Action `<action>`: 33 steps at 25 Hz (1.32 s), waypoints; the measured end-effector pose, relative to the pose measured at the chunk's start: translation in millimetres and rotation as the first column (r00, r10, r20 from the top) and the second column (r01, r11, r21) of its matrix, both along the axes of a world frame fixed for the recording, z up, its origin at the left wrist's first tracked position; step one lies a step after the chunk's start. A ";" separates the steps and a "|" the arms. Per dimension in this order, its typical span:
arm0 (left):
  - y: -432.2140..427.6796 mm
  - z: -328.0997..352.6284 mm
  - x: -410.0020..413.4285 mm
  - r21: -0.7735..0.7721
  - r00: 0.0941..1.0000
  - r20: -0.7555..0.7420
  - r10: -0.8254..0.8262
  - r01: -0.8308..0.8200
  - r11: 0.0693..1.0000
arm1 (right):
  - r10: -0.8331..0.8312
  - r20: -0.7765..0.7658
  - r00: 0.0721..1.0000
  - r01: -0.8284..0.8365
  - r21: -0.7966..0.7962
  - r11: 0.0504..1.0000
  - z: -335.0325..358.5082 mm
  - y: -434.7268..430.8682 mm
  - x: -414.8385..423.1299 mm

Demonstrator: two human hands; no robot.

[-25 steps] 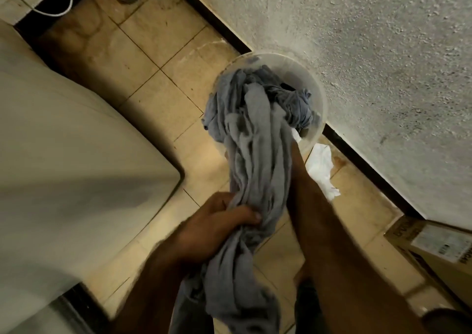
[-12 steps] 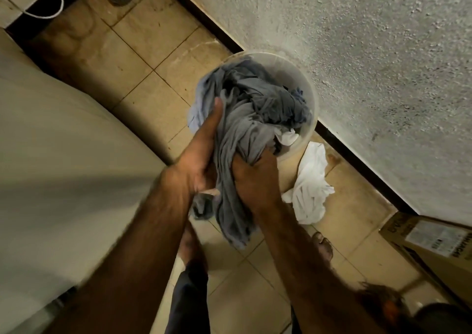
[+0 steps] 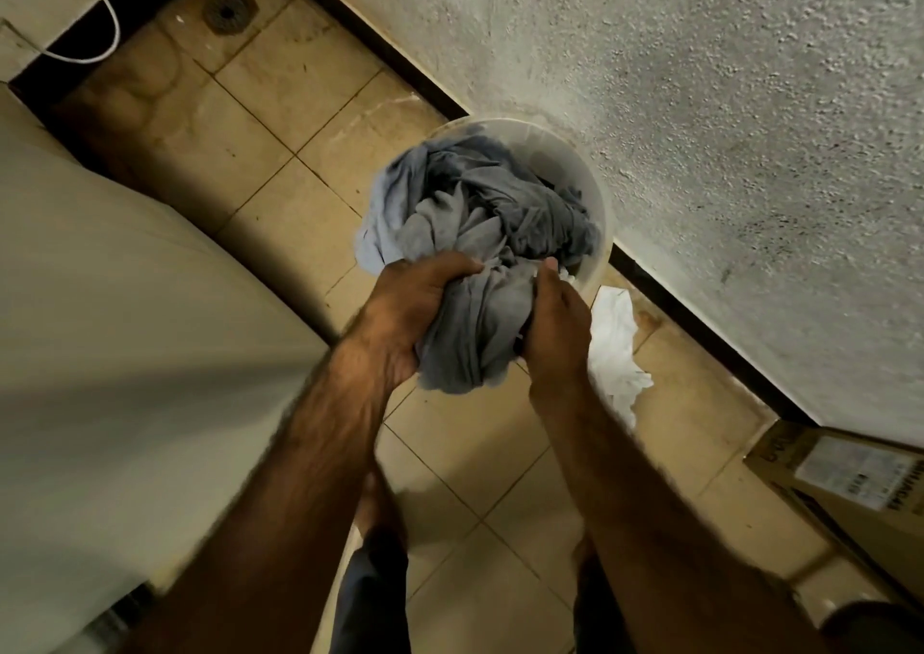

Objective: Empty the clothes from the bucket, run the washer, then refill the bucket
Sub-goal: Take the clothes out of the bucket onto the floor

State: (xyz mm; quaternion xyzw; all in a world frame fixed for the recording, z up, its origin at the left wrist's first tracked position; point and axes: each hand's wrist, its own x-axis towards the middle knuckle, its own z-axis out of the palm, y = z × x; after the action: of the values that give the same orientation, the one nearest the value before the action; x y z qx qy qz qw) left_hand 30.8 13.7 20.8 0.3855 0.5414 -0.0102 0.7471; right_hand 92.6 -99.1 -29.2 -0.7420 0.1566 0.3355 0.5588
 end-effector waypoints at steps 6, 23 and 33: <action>4.4 5.1 -38.6 -0.003 0.996 0.088 -0.007 0.007 1.000 | 0.287 -0.167 0.943 -0.278 0.075 0.958 -33.8 16.8 27.8; 15.5 -3.6 -53.4 0.547 0.970 0.049 -0.239 0.174 0.819 | 0.243 0.035 0.969 -0.234 0.433 0.870 31.8 57.4 33.9; 2.0 -9.8 -33.8 0.802 0.979 0.012 -0.203 0.112 0.587 | 0.318 -0.023 0.948 -0.319 -0.076 0.945 -17.7 20.1 33.5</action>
State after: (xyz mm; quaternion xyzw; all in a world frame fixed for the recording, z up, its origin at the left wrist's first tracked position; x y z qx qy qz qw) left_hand -3.0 15.8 11.0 0.7242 0.4139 0.1856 0.5194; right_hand 126.1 -79.0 -46.9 -0.7773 0.0507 0.4187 0.4669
